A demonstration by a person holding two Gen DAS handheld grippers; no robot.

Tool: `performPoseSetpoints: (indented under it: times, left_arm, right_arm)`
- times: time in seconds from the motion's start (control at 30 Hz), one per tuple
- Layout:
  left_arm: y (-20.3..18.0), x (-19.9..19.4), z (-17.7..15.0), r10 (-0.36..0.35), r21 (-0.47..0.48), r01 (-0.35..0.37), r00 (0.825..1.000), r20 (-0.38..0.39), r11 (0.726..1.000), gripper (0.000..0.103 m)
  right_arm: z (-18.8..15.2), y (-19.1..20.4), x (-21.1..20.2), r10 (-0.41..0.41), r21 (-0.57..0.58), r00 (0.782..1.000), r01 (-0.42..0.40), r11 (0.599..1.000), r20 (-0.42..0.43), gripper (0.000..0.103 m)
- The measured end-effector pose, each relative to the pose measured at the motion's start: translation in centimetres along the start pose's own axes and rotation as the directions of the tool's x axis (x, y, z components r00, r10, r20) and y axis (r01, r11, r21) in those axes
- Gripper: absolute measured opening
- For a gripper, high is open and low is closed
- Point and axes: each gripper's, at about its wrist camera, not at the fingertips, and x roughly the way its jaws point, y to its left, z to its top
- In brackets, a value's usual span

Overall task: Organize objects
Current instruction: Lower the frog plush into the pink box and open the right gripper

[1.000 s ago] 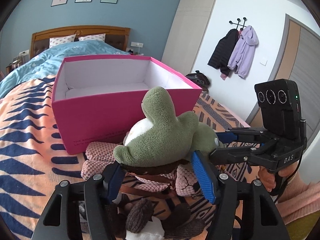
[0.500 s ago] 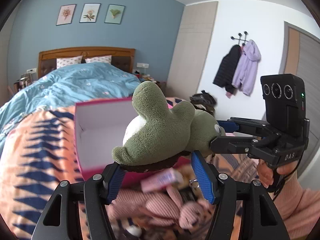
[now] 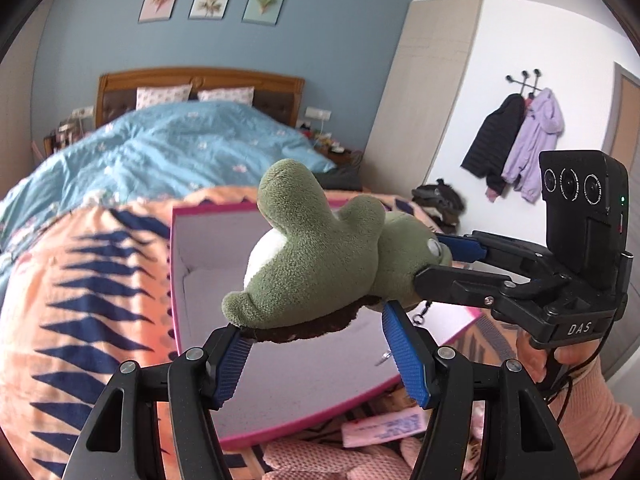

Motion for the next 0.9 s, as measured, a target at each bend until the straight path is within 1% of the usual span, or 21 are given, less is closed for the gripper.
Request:
performPoseSetpoints:
  times: [0.13,0.23,0.33,0.4,0.5,0.6,0.73,0.9]
  left_arm:
    - [1.2,2.3,-1.2,0.007,-0.021,-0.009,0.998,-0.064,1.000,0.065]
    - [1.2,3.0,-1.7,0.023,-0.017,-0.024,0.995,-0.097,1.000,0.065]
    - [1.0,2.9,-2.2,0.057,0.000,-0.058,0.994,-0.094,0.998,0.065]
    - [0.9,2.2,-2.3,0.080,0.002,-0.080,0.994,-0.072,0.997,0.065]
    - [0.7,0.9,-2.6,0.097,0.013,-0.097,0.995,-0.036,0.995,0.065]
    - [0.3,-0.3,-3.0,0.112,0.027,-0.111,0.994,-0.010,0.993,0.068]
    - [-0.1,-2.4,-4.0,0.066,0.025,-0.067,0.997,0.027,0.997,0.073]
    - [-1.0,-5.8,-5.4,0.003,0.046,-0.006,0.997,0.075,0.999,0.076]
  right_arm:
    - [-1.0,-1.1,2.9,-0.009,0.016,0.997,0.010,1.000,-0.081,0.061]
    - [-2.0,-1.6,4.5,0.000,0.027,0.992,0.004,1.000,-0.128,0.061]
    - [-2.6,-1.7,5.6,-0.006,0.029,0.986,0.011,1.000,-0.164,0.061]
    - [-3.0,-2.1,6.0,0.000,0.044,0.984,0.008,0.999,-0.177,0.061]
    - [-3.3,-2.5,5.7,-0.010,0.059,0.984,0.020,0.998,-0.177,0.061]
    - [-3.7,-2.7,4.6,-0.010,0.082,0.987,0.024,0.996,-0.163,0.061]
    - [-4.3,-1.7,1.9,0.005,0.094,0.994,0.005,0.996,-0.106,0.061]
    - [-5.5,0.8,-2.2,0.039,0.071,0.999,-0.037,0.997,-0.037,0.065]
